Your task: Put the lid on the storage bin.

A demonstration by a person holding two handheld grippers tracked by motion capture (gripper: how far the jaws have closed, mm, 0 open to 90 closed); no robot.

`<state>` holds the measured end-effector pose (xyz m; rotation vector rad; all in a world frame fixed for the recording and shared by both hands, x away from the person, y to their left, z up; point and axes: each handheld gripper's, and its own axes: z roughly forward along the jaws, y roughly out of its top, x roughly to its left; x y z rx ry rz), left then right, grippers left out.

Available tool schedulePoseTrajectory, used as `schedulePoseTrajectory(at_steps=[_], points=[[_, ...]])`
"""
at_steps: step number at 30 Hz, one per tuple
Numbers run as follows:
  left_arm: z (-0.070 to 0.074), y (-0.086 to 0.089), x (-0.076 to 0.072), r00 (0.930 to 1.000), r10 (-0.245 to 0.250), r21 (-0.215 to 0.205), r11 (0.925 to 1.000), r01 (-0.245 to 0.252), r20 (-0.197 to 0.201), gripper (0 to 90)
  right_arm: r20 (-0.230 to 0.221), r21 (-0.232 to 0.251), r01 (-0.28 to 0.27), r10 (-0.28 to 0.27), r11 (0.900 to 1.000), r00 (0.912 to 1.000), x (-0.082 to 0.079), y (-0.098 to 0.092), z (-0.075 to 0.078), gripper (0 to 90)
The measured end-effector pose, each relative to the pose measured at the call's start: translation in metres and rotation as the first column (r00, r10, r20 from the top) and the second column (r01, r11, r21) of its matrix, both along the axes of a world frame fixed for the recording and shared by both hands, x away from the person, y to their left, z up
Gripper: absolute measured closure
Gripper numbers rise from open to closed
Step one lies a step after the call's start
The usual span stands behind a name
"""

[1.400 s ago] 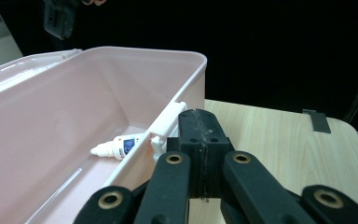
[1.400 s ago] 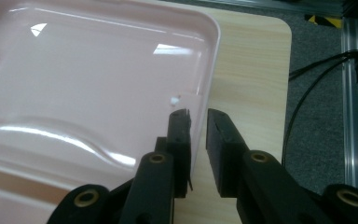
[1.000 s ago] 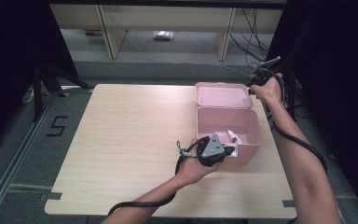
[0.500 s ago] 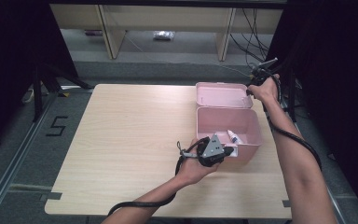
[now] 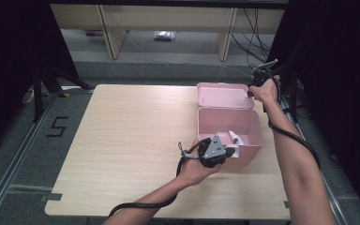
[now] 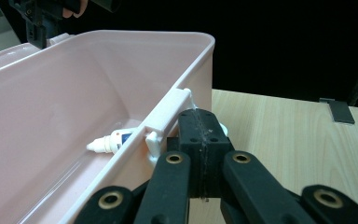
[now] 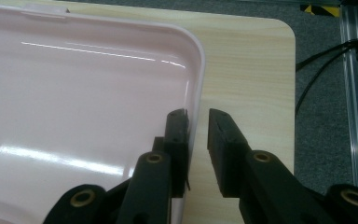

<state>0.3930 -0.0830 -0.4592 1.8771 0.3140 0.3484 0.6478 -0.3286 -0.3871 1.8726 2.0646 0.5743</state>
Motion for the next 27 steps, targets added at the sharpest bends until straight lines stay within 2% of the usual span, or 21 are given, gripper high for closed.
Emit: schedulePoseTrajectory(at_steps=[4,5,6,9,10,11,17,18,27], points=[[0.0003,0.0002,0.0004,1.0,-0.003,0.003,1.0,0.003,-0.002,90.0,-0.017,0.022,0.026,-0.025,0.999,0.9995,0.0014,0.0034,0.0004,80.1],[0.0004,0.0002,0.0005,1.0,-0.003,0.004,1.0,0.003,-0.003,90.0,-0.001,0.015,0.023,-0.023,1.0,0.9997,0.0021,0.0032,-0.0002,80.1],[0.0004,0.0001,0.0004,1.0,-0.003,0.004,1.0,0.003,-0.003,90.0,-0.013,0.008,0.008,-0.008,1.0,0.9999,0.0023,0.0022,-0.0004,80.1],[0.0005,0.0002,0.0005,1.0,-0.003,0.005,1.0,0.003,-0.003,90.0,-0.011,0.014,0.02,-0.02,1.0,0.9997,0.0028,0.0031,-0.0018,80.5],[0.0005,0.0001,0.0004,1.0,-0.003,0.005,1.0,0.003,-0.003,90.0,0.005,0.011,0.012,-0.012,1.0,0.9999,0.0028,0.0025,-0.0032,80.9],[0.0006,0.0,0.0005,1.0,-0.004,0.006,1.0,0.004,-0.003,90.0,-0.001,0.019,0.026,-0.026,0.999,0.9997,0.0032,0.0038,-0.0029,81.2],[0.0009,-0.0001,0.0006,1.0,-0.004,0.008,1.0,0.004,-0.002,90.0,-0.014,0.01,0.014,-0.014,1.0,0.9998,0.0036,0.0039,-0.0014,83.7],[0.001,-0.0001,0.0007,1.0,-0.004,0.008,1.0,0.004,-0.003,90.0,-0.027,0.02,0.033,-0.032,0.999,0.9991,0.0031,0.0052,-0.001,83.8],[0.0012,-0.0003,0.0008,1.0,-0.002,0.008,1.0,0.002,-0.005,90.0,-0.016,0.038,0.065,-0.064,0.997,0.9978,0.004,0.008,-0.0027,85.3]])
